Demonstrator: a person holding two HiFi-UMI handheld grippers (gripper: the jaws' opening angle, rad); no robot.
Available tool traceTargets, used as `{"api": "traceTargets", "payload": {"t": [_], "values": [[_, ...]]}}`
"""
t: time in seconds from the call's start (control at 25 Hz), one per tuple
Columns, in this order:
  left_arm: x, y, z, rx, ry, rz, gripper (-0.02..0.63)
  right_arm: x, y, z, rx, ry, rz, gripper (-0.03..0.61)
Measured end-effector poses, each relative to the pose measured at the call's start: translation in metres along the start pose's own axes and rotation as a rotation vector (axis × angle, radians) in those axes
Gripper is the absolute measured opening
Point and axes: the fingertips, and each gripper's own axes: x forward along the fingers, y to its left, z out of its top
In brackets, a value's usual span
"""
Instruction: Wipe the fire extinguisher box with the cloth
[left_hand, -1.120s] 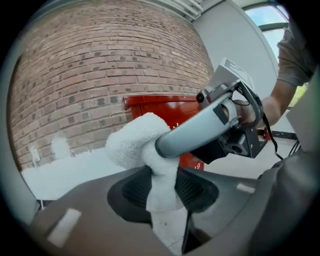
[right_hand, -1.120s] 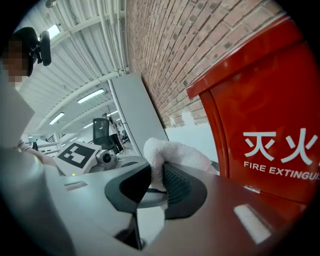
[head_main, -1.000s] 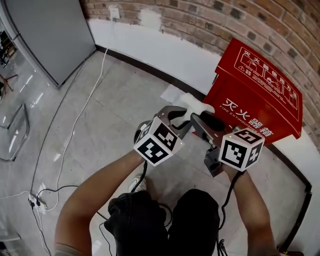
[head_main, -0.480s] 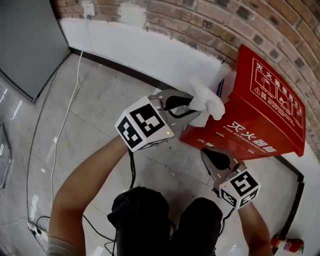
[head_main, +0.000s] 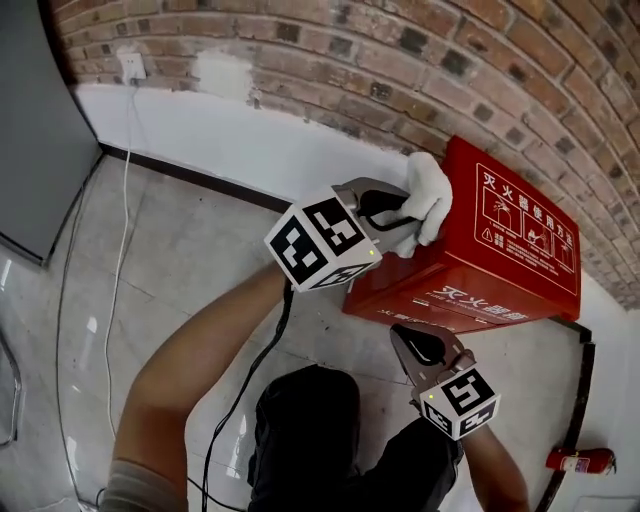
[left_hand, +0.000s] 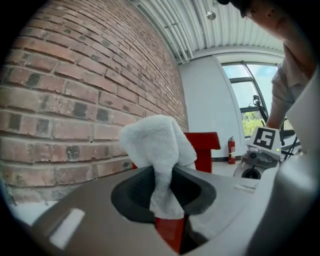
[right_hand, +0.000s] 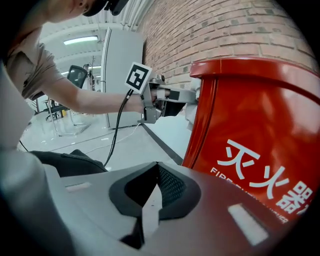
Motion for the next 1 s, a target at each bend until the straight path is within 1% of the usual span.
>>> {"api": "traceTargets", "payload": {"t": [0.16,0.28,0.44,0.6,0.76,1.0], "values": [[0.02,0.038,0.001,-0.01,0.006,0.076,0.09,-0.003,-0.007,0.006,0.014,-0.005,-0.054,0.025],[0.035,0.062,-0.003,-0.027,0.015,0.117,0.09,-0.01,-0.011,0.002,0.051,-0.007,-0.084,0.025],[0.057,0.088,-0.018,-0.033,0.055,0.158,0.09,-0.017,-0.016,-0.012,0.105,0.01,-0.122,0.025],[0.075,0.101,-0.046,-0.019,0.119,0.185,0.089,-0.019,-0.02,-0.026,0.139,0.028,-0.147,0.025],[0.073,0.096,-0.074,-0.047,0.131,0.18,0.087,-0.017,-0.02,-0.038,0.156,0.042,-0.149,0.025],[0.055,0.057,-0.108,-0.063,0.167,0.09,0.087,0.001,-0.009,-0.048,0.154,0.049,-0.097,0.025]]}}
